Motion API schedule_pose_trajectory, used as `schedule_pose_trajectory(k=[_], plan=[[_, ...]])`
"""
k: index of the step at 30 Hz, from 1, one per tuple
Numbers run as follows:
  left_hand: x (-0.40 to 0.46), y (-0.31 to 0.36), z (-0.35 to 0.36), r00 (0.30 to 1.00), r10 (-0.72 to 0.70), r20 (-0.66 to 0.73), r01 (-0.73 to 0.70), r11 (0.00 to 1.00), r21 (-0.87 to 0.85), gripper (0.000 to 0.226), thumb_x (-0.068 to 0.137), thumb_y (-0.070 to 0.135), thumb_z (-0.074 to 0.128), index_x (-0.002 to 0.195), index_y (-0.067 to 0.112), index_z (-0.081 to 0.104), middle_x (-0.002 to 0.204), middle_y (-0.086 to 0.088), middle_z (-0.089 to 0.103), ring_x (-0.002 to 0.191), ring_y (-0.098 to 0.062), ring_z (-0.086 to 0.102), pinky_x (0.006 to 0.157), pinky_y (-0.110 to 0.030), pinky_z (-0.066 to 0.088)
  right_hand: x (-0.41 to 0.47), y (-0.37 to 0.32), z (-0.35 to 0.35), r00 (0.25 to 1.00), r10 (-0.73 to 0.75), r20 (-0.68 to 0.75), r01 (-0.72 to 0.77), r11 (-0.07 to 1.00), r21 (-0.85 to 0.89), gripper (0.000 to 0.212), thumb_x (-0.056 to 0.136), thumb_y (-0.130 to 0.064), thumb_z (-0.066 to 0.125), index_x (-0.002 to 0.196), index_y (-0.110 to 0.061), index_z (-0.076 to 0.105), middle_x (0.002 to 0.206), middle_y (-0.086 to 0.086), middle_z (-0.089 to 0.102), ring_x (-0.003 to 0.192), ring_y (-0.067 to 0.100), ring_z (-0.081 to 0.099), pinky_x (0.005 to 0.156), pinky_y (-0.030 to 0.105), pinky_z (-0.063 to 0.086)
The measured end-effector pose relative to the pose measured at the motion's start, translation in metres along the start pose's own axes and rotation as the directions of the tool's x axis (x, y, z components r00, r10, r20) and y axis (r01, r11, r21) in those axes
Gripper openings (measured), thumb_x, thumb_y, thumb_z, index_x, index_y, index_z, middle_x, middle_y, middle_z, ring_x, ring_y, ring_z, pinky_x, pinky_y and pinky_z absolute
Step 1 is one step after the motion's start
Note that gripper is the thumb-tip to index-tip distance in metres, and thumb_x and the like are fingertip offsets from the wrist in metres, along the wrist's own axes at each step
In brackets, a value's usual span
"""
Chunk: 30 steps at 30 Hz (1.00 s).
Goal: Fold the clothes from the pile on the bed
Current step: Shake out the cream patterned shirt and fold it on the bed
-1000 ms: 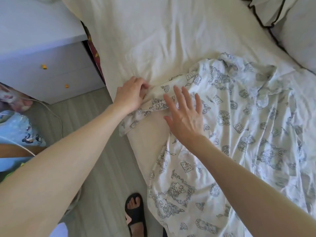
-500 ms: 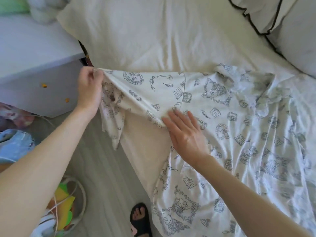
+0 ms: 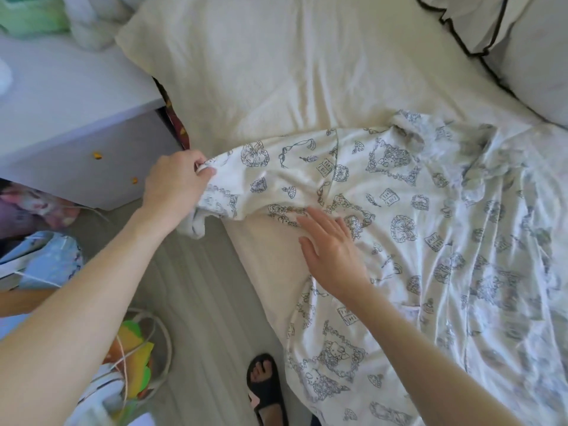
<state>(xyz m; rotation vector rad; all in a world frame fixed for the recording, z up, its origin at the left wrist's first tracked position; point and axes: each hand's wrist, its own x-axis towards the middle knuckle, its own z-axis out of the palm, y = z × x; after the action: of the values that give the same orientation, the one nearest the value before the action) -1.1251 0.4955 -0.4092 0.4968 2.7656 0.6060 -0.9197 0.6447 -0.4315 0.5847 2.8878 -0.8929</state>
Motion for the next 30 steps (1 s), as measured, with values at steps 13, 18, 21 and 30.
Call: schedule_pose_trajectory(k=[13,18,21,30], plan=[[-0.120,0.115,0.063,0.863,0.317,0.392,-0.114,0.880,-0.460,0.036,0.093,0.015,0.056,0.129,0.015,0.052,0.128,0.002,0.056,0.113,-0.004,0.051,0.090,-0.008,0.033,-0.146,0.052,-0.047,0.493,0.843,0.215,-0.539,0.102,0.836,0.031,0.100,-0.040,0.038,0.117,-0.018,0.049,0.118,0.000,0.057,0.111,0.018,0.055,0.097,0.038,0.043],[-0.180,0.061,0.116,0.851,0.223,0.476,-0.090,0.954,-0.287,0.039,0.087,0.029,0.064,0.123,0.016,0.057,0.122,-0.001,0.054,0.112,-0.016,0.050,0.097,-0.025,0.037,-0.158,0.048,-0.023,0.517,0.853,0.074,-0.636,0.325,0.700,0.031,0.097,-0.033,0.047,0.118,-0.014,0.059,0.097,0.002,0.064,0.087,0.013,0.062,0.078,0.032,0.052],[-0.209,0.076,0.138,0.835,0.263,0.483,-0.244,0.964,-0.102,0.057,0.083,0.044,0.065,0.131,0.018,0.051,0.125,-0.002,0.047,0.113,-0.019,0.043,0.093,-0.029,0.037,-0.161,0.048,-0.022,0.536,0.837,0.113,-0.640,0.315,0.701,0.031,0.098,-0.032,0.047,0.102,-0.007,0.064,0.097,0.012,0.066,0.086,0.020,0.063,0.086,0.045,0.052],[-0.250,0.159,0.116,0.874,0.452,0.178,-0.378,0.863,-0.336,0.010,0.090,0.022,0.055,0.098,0.016,0.053,0.082,0.010,0.052,0.054,0.002,0.043,0.049,-0.014,0.032,-0.208,0.094,-0.077,0.587,0.731,0.348,-0.470,-0.043,0.882,0.035,0.097,-0.041,0.043,0.104,-0.014,0.065,0.097,0.004,0.073,0.092,0.018,0.070,0.079,0.034,0.054]])
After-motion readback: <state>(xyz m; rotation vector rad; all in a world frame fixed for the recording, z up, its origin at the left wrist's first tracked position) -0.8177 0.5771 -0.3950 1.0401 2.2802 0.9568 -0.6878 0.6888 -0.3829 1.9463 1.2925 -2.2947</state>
